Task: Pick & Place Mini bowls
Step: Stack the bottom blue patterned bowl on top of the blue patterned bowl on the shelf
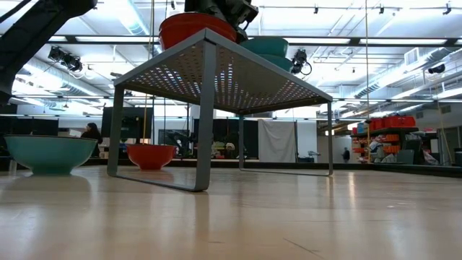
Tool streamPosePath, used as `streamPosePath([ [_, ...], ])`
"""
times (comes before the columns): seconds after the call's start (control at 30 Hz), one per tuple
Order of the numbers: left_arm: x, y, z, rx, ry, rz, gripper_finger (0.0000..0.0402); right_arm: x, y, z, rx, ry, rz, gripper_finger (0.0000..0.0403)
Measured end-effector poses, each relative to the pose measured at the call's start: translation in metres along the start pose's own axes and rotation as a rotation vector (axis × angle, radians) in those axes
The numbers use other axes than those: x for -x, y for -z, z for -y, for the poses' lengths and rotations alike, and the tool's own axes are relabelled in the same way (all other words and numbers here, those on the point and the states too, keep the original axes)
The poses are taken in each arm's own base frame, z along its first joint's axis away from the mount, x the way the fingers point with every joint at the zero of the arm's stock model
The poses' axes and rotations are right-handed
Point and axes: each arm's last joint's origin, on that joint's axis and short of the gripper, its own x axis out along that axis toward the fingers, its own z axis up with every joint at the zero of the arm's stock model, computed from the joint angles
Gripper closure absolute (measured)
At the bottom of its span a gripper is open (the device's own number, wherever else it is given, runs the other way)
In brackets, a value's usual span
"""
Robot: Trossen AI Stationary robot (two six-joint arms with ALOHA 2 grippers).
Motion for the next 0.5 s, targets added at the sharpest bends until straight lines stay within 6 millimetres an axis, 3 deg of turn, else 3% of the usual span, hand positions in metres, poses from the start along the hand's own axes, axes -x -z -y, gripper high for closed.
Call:
streamPosePath([
  [0.5, -0.0002, 0.0002, -0.0001, -0.014, -0.016, 0.006, 0.0386, 0.0001, 0.0, 0.0, 0.0, 0.0, 0.0, 0.0376],
])
